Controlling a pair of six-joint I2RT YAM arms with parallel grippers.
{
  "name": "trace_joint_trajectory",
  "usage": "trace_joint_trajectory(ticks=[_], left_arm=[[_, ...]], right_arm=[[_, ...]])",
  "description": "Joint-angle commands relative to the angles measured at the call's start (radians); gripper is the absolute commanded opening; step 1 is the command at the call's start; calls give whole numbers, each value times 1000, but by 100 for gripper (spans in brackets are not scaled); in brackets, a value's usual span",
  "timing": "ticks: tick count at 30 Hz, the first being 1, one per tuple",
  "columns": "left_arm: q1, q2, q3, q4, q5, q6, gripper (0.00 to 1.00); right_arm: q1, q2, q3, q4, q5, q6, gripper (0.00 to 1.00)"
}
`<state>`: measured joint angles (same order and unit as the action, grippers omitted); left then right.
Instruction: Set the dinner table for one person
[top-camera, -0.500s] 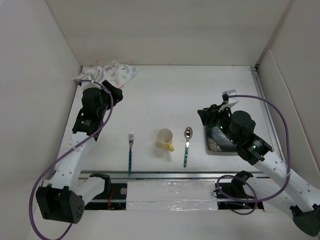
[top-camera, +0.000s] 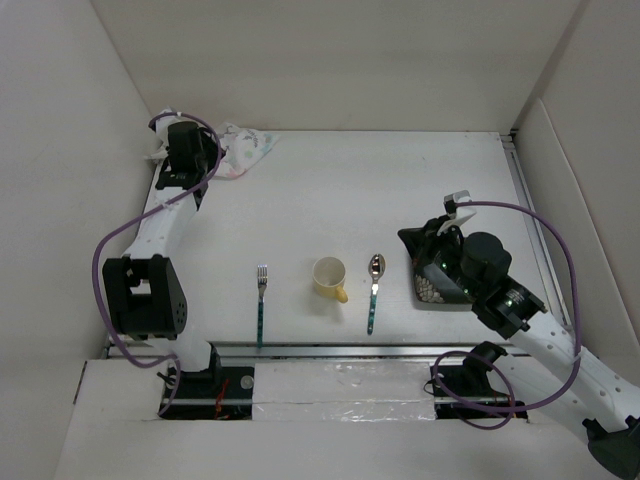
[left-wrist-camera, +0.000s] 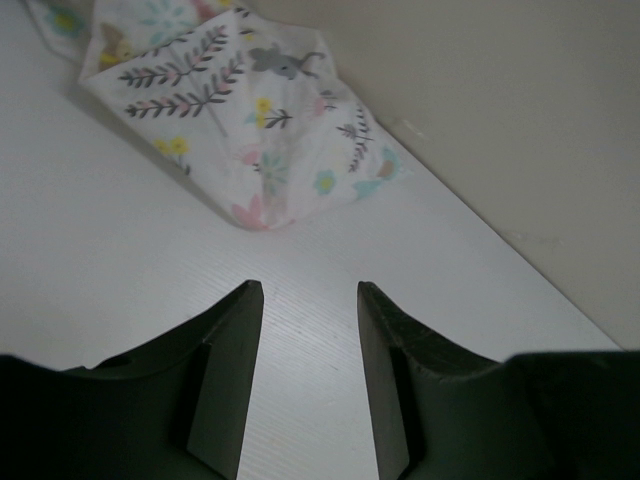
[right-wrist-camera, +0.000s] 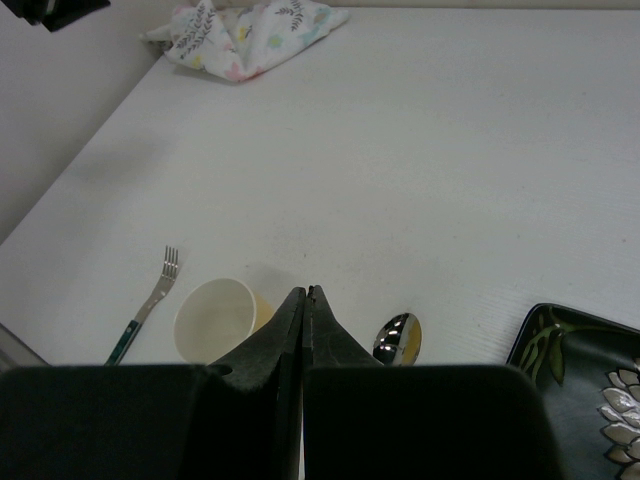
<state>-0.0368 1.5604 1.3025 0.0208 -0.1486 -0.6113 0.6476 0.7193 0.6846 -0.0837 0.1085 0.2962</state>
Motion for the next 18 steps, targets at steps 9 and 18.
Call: trace_joint_trajectory(ticks=[9, 18], left_arm=[[192, 412, 240, -73, 66, 4, 52], [192, 680, 435, -81, 121, -45, 52]], right_arm=[[21, 20, -34, 61, -41, 3, 58], [21, 120, -42, 136, -69, 3, 61]])
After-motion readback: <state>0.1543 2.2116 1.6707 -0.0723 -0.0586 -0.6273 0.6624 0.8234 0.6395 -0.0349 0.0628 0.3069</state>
